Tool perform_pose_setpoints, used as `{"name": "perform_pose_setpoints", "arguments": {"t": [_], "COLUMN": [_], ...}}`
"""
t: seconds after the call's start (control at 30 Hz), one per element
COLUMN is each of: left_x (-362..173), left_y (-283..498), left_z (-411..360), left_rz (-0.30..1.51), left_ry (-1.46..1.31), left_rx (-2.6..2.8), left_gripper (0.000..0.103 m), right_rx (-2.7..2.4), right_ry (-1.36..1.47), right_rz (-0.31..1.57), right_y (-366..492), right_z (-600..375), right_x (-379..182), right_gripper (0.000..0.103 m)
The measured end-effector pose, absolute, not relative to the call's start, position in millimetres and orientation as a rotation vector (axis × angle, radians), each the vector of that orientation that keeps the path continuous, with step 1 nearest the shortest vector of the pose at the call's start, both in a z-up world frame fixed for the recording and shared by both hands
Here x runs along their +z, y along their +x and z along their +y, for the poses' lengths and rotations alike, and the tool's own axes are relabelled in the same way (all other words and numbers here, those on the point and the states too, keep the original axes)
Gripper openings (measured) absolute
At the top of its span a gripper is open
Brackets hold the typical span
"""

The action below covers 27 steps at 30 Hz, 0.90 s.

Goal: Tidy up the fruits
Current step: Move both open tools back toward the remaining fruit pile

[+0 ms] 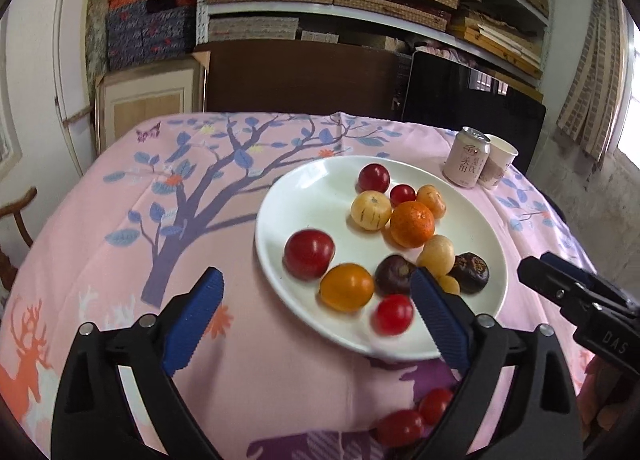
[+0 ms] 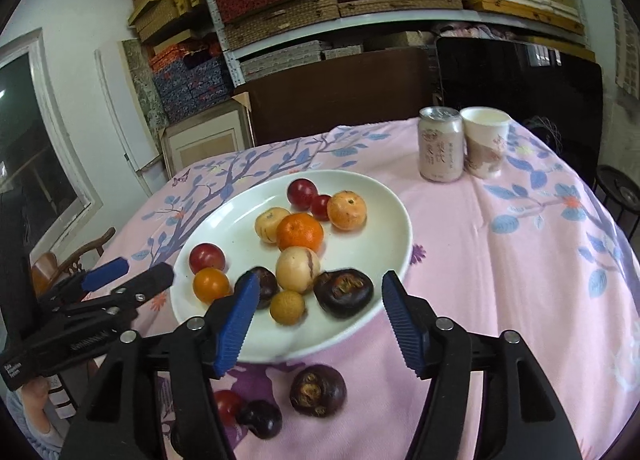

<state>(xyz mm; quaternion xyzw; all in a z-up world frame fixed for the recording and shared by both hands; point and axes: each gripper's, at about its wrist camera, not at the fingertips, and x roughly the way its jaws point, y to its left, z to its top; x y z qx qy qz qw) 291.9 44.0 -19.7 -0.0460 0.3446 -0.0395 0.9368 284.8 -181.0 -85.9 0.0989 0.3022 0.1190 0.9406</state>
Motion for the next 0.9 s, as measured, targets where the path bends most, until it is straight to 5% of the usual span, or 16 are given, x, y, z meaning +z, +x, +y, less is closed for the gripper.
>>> {"name": "perform_pose_setpoints", "arguments": {"t": [0.47, 0.9], "left_x": [-53, -50], "left_y": [215, 127], "left_z": [36, 58], "left_rz": [0.778, 0.739], "left_ry": [0.013, -0.072], "left_rx": [-0.09, -0.09], "left_gripper": [0.096, 0.097], "right_rx": [0.14, 0.173], "right_ry": [0.439, 0.443], "right_rz": [0.63, 0.65], "right_y": [220, 188], "right_z": [-239, -239], "right_x": [-116, -128], "right_gripper": [0.095, 0.095]}}
